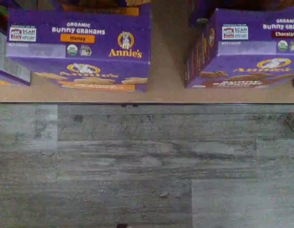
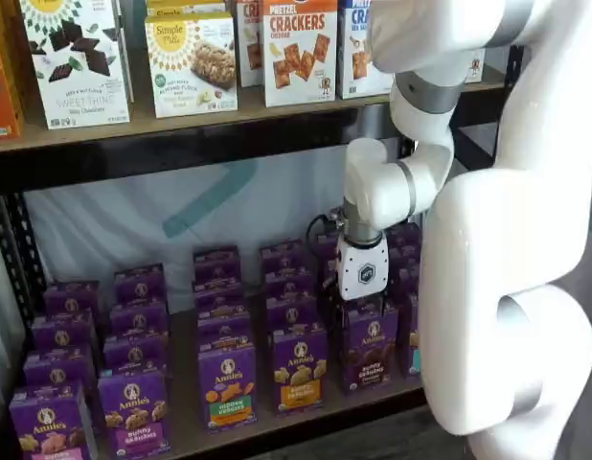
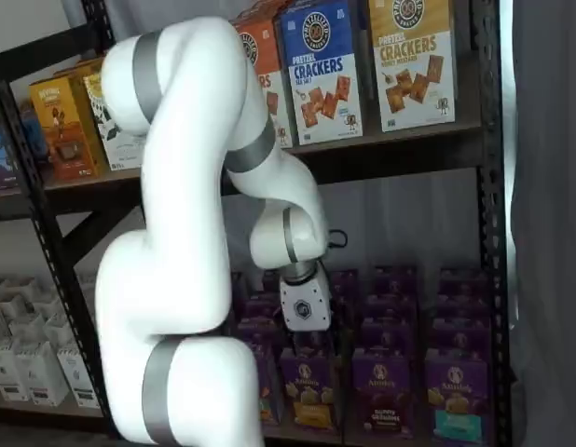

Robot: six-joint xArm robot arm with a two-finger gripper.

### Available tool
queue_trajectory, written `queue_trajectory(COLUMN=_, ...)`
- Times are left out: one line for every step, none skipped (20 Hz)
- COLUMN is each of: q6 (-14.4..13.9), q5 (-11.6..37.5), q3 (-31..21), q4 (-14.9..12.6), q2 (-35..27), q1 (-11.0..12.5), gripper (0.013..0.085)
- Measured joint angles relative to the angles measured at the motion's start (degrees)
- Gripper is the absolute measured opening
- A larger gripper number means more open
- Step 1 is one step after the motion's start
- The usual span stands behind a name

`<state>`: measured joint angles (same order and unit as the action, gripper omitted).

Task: Pick up the purple box with a brown patch in the center, on the bottom shelf, the fifth box from the left

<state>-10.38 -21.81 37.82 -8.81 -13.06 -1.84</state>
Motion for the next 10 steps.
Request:
queue_trajectory(q6=0.2, q5=0.2, q3=1.0, q4=0.2, q2=-1.2, q1=0.1, gripper=0.085)
queue_trajectory(q6=0.3, q5=0.4, q3=1.9, q4=0.2, q2=-2.4, q1=0.1, gripper=0.085)
queue_trajectory(q6=0.3, q5=0.6, q3=2.8, q4=0.1, q2=-3.6, q1=0.2, gripper=0.085)
queue_trajectory(q6=0.3, q5=1.0, q3=4.0, q4=0.0, q2=-5.1, q1=0.3, gripper=0.085)
queue_trajectory(q6=0.3, q5=1.4, q3=4.9, q4=-0.1, q2=-6.3, q1=0.5, gripper=0.085)
queue_trajectory(q6=0.6, q5=1.8, q3=6.0, q4=0.0, q2=-7.8, q1=0.6, gripper=0.085)
queue_trajectory(q6=0.9, q5=2.2, q3=6.9, q4=0.2, q2=-8.9, q1=0.7, gripper=0.085)
queue_trajectory(q6=1.0, q5=2.4, q3=7.7, q4=0.2, q2=-9.9, q1=0.9, gripper=0.085)
queue_trajectory(q6=1.0, q5=2.7, q3=8.4, q4=0.1, q2=-10.9, q1=1.1, gripper=0.085)
queue_trajectory(q6=1.0, q5=2.8, q3=9.2, q4=-0.1, q2=-11.9, q1=1.3, gripper=0.085)
